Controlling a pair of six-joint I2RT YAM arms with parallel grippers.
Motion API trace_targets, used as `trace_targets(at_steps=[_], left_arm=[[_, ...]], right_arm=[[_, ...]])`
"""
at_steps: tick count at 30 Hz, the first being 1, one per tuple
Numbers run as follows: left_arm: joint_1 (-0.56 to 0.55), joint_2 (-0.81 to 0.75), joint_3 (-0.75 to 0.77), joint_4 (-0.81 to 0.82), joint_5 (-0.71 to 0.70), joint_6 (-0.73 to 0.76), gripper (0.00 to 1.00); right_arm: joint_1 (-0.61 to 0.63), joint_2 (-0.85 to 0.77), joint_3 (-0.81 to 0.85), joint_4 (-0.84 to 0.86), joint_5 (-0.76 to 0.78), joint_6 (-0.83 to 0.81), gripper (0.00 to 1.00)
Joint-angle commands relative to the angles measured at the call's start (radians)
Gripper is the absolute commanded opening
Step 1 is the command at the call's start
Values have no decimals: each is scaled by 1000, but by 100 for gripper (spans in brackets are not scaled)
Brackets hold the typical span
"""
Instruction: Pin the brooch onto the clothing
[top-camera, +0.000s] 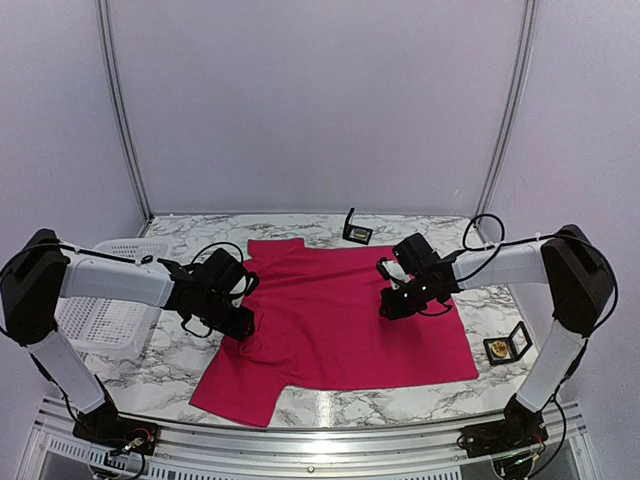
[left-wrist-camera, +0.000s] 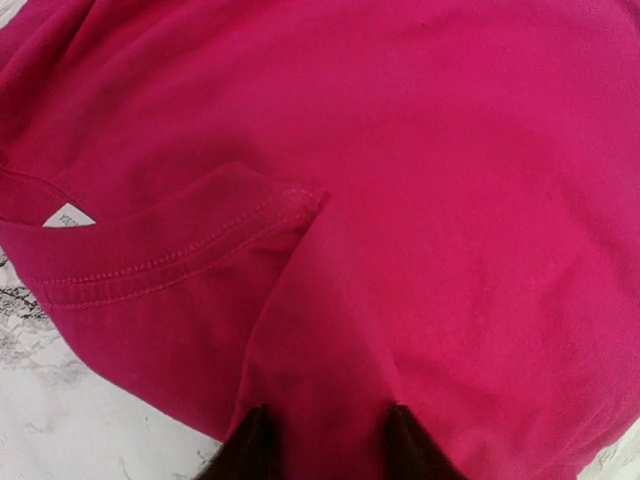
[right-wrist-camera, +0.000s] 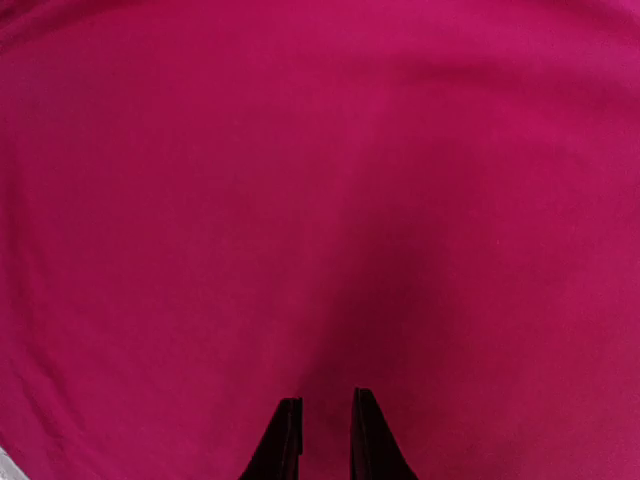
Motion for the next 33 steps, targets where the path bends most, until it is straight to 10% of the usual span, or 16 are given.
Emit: trace_targets(at_steps=[1,3,14,17,22,29,33], left_arm=[[-2,0,-11,-10,12,-71,16],[-3,-44,-40,-9,-26,-135,0],[-23,-659,-554,131,-196,-903,0],[-34,-780,-658,107,-204,-994,13],[-55,-826,-617,-15,-271,-966,54],[-306,-595,-289,-103,-445,-637,48],[-394,-406,-129,-205,-469,-569,49]], right_arm=[[-1,-7,-50,37,15,44,12],[-8,-2,-69,38,62,47,11],[-103,20,-146,121,59,17,8],[-103,32,-129,118,45,4,8],[-102,15,-84,96,51,-23,8],[9,-96,-32,48,68,-121,8],[222,-153,-41,118,-171,-257,5]])
